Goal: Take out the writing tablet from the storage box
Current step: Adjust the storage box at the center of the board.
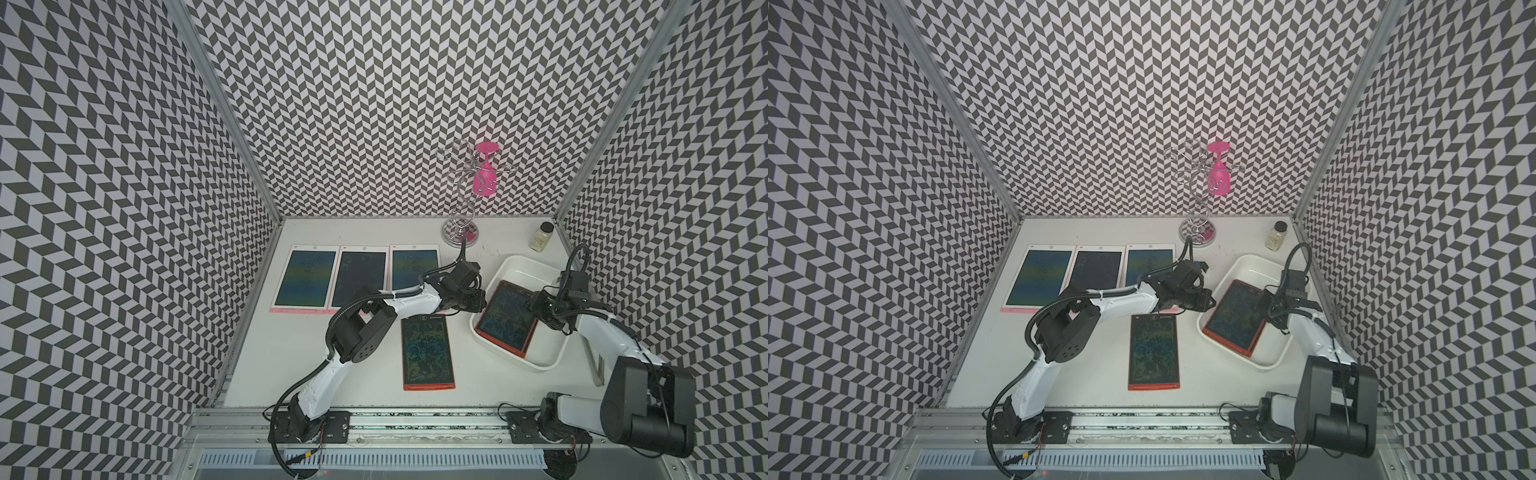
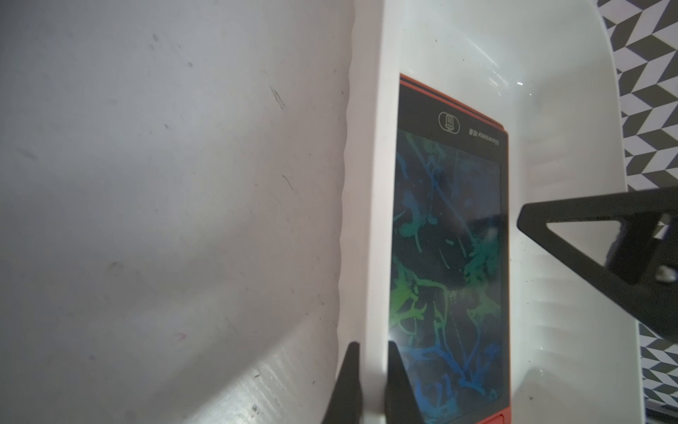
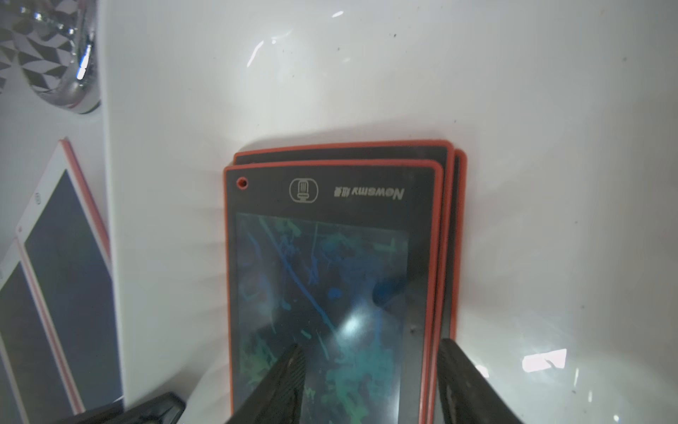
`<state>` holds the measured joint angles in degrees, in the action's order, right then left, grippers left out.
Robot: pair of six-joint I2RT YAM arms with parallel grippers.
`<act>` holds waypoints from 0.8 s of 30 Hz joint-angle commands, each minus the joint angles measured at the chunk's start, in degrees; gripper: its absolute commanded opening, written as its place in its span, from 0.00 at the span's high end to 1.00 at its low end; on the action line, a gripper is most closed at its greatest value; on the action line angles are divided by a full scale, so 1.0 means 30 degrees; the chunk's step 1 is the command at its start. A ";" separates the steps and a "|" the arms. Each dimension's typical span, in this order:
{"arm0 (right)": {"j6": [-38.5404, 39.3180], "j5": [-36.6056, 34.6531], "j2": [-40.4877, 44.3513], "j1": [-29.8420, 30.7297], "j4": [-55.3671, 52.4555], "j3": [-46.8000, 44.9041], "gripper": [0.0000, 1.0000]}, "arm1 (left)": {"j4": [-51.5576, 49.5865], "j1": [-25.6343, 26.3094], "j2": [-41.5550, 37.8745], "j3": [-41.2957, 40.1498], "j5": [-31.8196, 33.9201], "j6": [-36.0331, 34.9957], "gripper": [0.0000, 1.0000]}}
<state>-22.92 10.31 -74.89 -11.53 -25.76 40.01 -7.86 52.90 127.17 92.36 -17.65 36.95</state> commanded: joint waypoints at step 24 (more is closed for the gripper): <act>-0.0154 -0.0161 -0.2560 0.0115 0.2170 0.1896 0.42 | 0.1418 -0.0233 -0.0962 -0.1016 -0.1734 0.0367 1.00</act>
<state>-23.44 7.70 -82.61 -11.49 -21.82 44.18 -4.80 52.10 126.80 90.06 -20.05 37.28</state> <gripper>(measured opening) 0.580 0.087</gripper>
